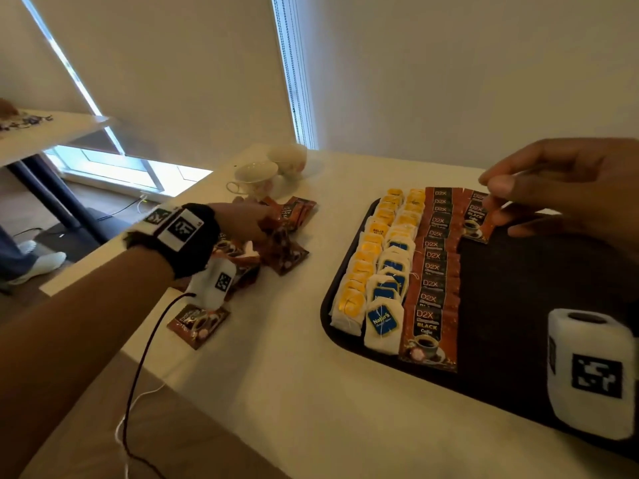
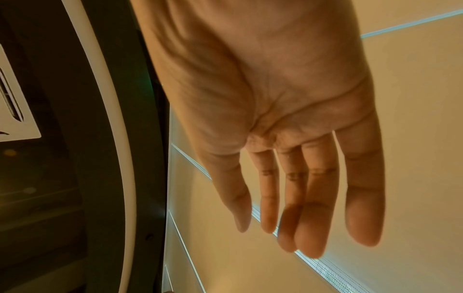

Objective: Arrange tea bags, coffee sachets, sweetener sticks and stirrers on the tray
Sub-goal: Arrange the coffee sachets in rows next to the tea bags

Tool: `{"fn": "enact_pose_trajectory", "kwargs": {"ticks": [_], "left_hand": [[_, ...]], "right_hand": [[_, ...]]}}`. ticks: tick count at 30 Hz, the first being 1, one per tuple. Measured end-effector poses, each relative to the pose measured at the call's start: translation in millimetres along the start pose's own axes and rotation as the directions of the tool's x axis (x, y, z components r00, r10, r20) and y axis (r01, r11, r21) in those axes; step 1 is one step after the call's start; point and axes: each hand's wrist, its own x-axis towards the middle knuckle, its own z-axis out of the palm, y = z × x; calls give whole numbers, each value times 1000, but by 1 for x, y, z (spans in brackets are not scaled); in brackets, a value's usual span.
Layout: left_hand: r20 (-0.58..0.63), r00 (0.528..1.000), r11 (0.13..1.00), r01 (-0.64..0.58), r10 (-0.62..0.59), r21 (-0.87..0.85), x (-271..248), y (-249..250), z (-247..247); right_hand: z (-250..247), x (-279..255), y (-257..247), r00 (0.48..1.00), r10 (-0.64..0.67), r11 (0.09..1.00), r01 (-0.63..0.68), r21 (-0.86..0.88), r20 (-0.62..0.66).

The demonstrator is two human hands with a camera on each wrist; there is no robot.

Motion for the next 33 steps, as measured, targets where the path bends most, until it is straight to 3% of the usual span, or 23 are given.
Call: {"fn": "enact_pose_trajectory", "kwargs": {"ticks": [5, 10, 13, 18, 24, 28, 33], "left_hand": [[-26, 1000, 1000, -2, 1, -27, 25, -2, -5], [20, 1000, 965, -4, -1, 262, 46, 16, -18], [63, 998, 949, 4, -25, 317, 57, 29, -26], [175, 984, 961, -26, -24, 276, 75, 44, -35], [172, 985, 978, -33, -3, 206, 81, 46, -34], [205, 978, 1000, -28, 27, 3, 81, 37, -34], [99, 991, 975, -73, 95, -208, 80, 23, -26]], "right_hand": [[-8, -1, 0, 1000, -18, 1000, 18, -4, 10], [-18, 0, -1, 1000, -10, 1000, 10, -24, -9], [-17, -2, -1, 1000, -12, 999, 12, -34, -13], [-18, -2, 1, 1000, 29, 999, -29, -44, 2], [-20, -1, 5, 999, 49, 998, -48, -51, 8], [-19, 0, 6, 999, 33, 998, -33, -53, 9], [-17, 0, 6, 999, 34, 998, -34, -56, 9]]}}
